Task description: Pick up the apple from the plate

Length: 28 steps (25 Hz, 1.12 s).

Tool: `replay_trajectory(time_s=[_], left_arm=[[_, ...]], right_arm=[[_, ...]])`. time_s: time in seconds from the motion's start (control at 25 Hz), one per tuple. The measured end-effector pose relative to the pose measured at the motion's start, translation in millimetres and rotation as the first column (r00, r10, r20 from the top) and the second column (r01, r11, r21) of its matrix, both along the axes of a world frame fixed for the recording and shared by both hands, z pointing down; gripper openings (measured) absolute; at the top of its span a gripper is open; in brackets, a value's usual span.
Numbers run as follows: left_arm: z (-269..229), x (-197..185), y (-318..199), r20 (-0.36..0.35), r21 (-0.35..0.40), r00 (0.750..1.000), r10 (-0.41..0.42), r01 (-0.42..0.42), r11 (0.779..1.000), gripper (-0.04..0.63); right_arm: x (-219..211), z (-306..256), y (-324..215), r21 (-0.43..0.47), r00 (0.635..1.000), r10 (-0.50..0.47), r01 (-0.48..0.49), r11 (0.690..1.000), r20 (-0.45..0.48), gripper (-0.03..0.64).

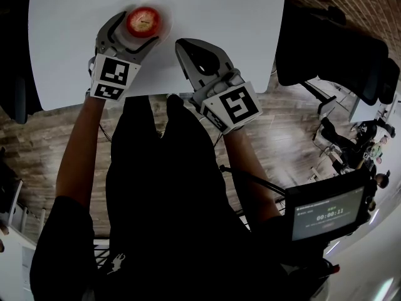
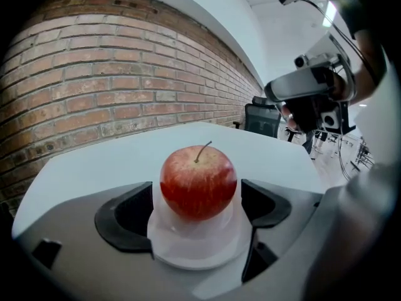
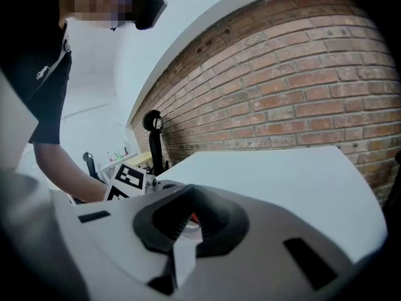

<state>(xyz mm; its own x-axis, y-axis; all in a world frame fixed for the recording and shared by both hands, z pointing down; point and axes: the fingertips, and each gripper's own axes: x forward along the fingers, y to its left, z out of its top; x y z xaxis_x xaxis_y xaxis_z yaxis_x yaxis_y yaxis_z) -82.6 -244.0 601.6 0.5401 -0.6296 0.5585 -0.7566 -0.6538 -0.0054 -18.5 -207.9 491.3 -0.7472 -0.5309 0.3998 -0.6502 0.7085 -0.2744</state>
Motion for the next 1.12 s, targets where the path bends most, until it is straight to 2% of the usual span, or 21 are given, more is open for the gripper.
replay_trajectory(time_s=[1.12], left_arm=[[-2.1,3.4,-9.4,0.012,0.025,1.000,0.014,-0.015,1.000,0.426]], right_arm=[[1.5,-1.0,-1.8,0.010,1.000,0.013,-0.013,1.000,0.008,0.003]])
